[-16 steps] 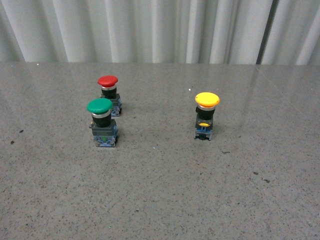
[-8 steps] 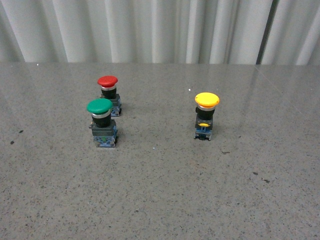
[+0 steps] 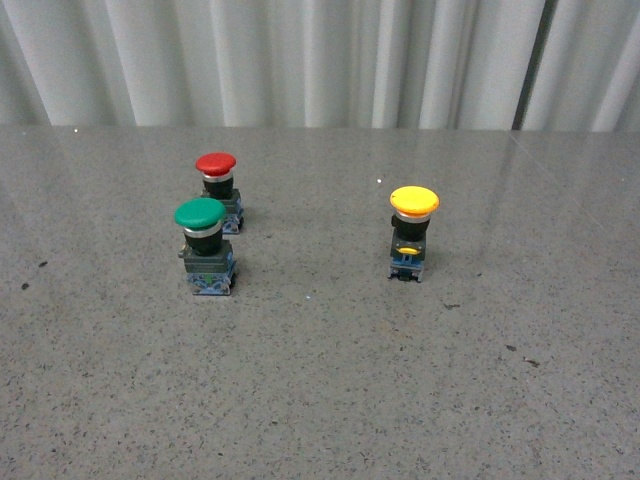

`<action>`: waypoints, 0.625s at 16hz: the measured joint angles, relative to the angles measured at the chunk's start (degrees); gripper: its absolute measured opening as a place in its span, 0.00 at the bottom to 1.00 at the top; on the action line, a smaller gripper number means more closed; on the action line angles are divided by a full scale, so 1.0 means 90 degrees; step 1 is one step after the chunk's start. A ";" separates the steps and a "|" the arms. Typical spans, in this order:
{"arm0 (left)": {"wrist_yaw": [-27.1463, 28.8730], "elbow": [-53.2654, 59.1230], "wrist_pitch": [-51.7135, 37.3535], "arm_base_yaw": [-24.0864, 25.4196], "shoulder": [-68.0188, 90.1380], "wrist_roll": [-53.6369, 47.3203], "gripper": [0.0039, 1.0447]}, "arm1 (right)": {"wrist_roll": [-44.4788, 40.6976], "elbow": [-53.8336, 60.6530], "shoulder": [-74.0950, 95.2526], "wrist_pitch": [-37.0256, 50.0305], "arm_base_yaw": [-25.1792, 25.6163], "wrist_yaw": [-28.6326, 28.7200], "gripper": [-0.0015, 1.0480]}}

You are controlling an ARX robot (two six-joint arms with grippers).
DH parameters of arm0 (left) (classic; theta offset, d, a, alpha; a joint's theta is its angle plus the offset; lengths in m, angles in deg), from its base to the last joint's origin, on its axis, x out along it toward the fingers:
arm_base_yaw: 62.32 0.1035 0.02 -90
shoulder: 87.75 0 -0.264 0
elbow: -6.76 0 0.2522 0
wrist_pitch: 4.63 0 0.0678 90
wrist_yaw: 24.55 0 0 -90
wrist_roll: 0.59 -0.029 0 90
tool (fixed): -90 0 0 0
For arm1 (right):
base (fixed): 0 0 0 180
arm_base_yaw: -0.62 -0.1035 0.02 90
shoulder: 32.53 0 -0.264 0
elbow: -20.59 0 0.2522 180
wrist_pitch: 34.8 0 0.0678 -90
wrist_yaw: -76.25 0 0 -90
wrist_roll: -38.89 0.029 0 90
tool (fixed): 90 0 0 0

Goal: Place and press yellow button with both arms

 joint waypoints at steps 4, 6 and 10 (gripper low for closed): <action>0.0000 0.0000 0.0000 0.0000 0.0000 -0.0002 0.68 | 0.0000 0.0000 0.0000 0.0000 0.0000 0.0000 0.94; 0.0000 0.0000 0.0000 0.0000 0.0000 0.0000 0.88 | 0.0000 0.0000 0.0000 0.0000 0.0000 0.0000 0.94; 0.0000 0.0000 0.0000 0.0000 0.0000 -0.0002 0.94 | 0.0000 0.0000 0.0000 0.0000 0.0000 0.0000 0.94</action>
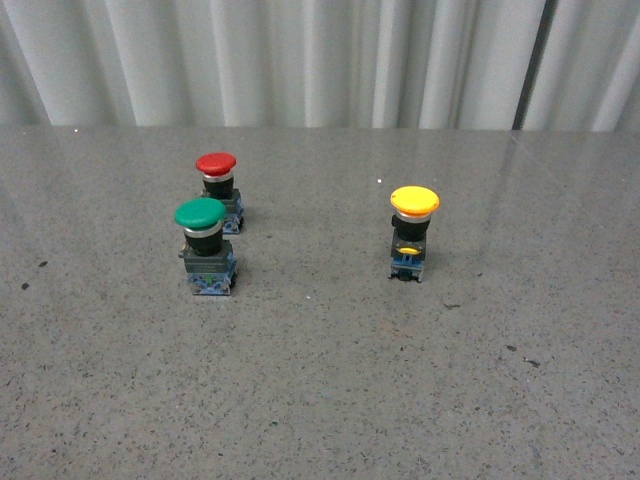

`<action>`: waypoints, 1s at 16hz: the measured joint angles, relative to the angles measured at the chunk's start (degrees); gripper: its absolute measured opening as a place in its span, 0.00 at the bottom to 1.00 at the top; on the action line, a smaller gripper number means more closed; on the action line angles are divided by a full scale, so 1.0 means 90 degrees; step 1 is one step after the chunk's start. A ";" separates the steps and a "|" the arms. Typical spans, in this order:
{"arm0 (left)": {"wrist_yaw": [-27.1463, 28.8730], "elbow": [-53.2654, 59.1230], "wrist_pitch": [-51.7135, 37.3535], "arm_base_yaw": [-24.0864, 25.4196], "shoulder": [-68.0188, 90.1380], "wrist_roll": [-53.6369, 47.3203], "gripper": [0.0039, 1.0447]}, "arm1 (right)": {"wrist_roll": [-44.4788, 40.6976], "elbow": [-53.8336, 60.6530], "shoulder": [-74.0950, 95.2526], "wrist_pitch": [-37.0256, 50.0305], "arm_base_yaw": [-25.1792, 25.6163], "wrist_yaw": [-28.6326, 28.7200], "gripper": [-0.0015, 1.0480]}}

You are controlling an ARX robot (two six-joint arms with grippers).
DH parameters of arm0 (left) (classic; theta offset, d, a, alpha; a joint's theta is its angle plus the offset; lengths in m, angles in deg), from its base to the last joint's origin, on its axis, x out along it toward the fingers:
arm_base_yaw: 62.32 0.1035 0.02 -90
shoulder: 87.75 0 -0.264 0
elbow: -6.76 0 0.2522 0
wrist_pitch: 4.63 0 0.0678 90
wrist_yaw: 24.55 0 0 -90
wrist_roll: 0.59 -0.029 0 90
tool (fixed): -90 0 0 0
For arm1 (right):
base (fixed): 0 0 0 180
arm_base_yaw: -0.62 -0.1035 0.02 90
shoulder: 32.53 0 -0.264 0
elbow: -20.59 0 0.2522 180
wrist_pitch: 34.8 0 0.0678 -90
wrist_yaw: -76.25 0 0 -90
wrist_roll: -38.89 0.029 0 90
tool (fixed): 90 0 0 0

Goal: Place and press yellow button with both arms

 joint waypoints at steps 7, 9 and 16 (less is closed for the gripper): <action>-0.0002 0.0000 -0.0002 -0.0002 0.0000 0.0000 0.94 | 0.0814 -0.1472 0.4969 0.4743 -0.0976 0.1416 0.94; -0.0002 0.0000 -0.0002 -0.0002 0.0000 0.0000 0.94 | 0.0789 -0.2385 0.7060 0.5289 -0.1588 0.1095 0.94; -0.0002 0.0000 -0.0002 -0.0002 0.0000 0.0000 0.94 | 0.0352 -0.4991 1.0491 0.4534 -0.2888 0.0075 0.78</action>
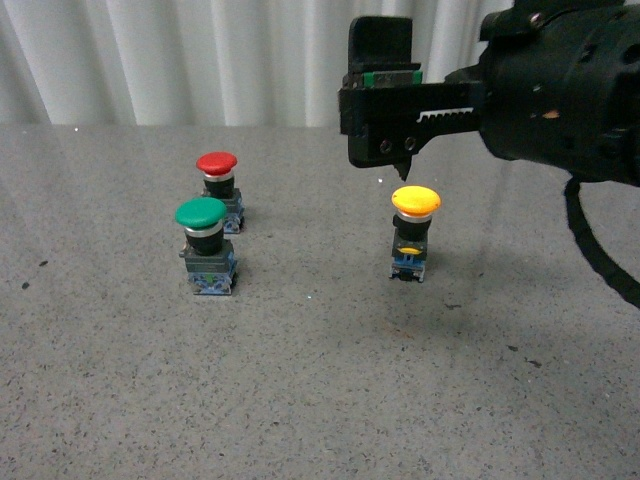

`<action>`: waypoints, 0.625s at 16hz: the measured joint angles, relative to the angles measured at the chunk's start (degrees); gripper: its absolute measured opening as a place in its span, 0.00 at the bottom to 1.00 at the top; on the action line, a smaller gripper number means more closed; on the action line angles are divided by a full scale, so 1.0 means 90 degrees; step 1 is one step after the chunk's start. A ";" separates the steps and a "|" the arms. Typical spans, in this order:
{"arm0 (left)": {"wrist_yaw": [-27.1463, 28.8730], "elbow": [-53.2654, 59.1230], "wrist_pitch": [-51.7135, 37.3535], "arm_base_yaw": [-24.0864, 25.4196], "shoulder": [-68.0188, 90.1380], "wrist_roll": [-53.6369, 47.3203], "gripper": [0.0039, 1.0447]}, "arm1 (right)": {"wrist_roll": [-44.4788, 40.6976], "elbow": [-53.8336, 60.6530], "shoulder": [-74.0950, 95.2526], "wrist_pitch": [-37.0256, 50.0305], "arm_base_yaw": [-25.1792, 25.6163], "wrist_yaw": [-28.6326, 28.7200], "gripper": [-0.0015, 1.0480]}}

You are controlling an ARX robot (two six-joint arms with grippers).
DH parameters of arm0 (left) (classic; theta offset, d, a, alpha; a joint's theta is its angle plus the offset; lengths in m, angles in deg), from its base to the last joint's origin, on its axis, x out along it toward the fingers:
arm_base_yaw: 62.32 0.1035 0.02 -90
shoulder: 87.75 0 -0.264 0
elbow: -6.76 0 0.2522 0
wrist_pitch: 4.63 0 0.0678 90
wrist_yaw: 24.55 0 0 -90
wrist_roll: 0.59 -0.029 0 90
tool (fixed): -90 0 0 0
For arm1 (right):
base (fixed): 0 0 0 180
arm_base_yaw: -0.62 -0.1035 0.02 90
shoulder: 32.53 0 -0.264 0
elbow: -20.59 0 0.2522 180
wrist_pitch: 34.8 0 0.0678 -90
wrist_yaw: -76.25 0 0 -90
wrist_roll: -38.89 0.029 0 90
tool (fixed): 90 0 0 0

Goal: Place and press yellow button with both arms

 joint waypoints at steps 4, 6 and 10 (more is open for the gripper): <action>0.0000 0.0000 0.0000 0.0000 0.0000 0.0000 0.94 | -0.0182 -0.0690 0.0461 -0.0869 0.0199 -0.0202 0.28; 0.0000 0.0000 0.0000 0.0000 0.0000 -0.0002 0.94 | -0.0180 -0.0707 0.0481 -0.1154 0.0299 -0.0194 0.07; 0.0000 0.0000 0.0000 0.0000 0.0000 -0.0002 0.94 | -0.0194 -0.0663 0.0653 -0.1379 0.0352 -0.0124 0.02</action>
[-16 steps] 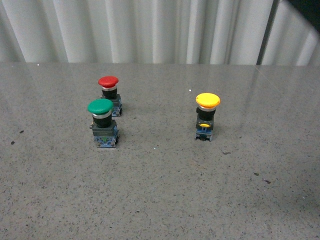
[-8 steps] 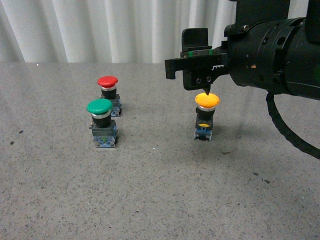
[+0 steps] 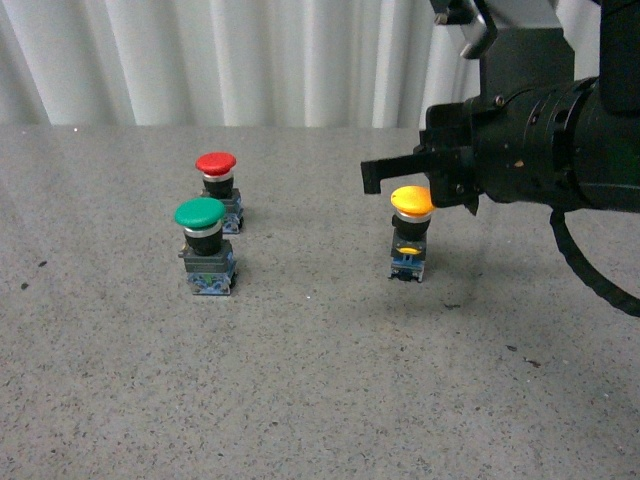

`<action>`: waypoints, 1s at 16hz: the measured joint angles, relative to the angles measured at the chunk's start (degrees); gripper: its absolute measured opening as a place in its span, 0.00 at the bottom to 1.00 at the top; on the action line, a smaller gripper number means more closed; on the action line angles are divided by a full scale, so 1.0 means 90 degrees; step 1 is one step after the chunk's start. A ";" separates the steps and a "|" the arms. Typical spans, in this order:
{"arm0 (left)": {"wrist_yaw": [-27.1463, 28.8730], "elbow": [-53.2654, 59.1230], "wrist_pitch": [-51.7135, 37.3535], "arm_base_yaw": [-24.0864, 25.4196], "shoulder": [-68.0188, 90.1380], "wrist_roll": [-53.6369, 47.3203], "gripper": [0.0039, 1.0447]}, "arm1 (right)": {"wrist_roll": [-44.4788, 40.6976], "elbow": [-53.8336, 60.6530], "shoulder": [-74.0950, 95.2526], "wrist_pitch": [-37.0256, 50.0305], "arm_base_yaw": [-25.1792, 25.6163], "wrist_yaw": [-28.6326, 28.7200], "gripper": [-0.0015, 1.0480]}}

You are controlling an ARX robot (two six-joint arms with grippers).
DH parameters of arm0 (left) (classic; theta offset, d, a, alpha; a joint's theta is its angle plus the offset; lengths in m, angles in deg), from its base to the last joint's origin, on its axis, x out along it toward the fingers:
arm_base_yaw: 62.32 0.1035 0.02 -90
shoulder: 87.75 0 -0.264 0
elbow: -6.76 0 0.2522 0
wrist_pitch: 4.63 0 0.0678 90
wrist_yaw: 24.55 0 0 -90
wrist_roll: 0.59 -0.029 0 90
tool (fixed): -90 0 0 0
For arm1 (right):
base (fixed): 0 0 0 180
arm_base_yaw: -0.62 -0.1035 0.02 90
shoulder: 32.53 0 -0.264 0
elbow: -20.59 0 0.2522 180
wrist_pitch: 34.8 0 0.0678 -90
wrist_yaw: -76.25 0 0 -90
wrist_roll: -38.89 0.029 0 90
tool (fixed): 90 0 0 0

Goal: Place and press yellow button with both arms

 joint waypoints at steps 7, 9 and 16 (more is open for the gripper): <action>0.0000 0.0000 0.0000 0.0000 0.0000 0.0002 0.94 | 0.0015 -0.0007 0.0255 -0.0063 0.0206 0.0083 0.02; 0.0000 0.0000 0.0000 0.0000 0.0000 0.0002 0.94 | 0.0015 -0.0007 0.0279 -0.0002 0.0209 0.0092 0.02; 0.0002 0.0000 0.0000 0.0000 0.0000 0.0002 0.94 | 0.0017 0.0010 0.0277 0.0141 0.0024 0.0257 0.02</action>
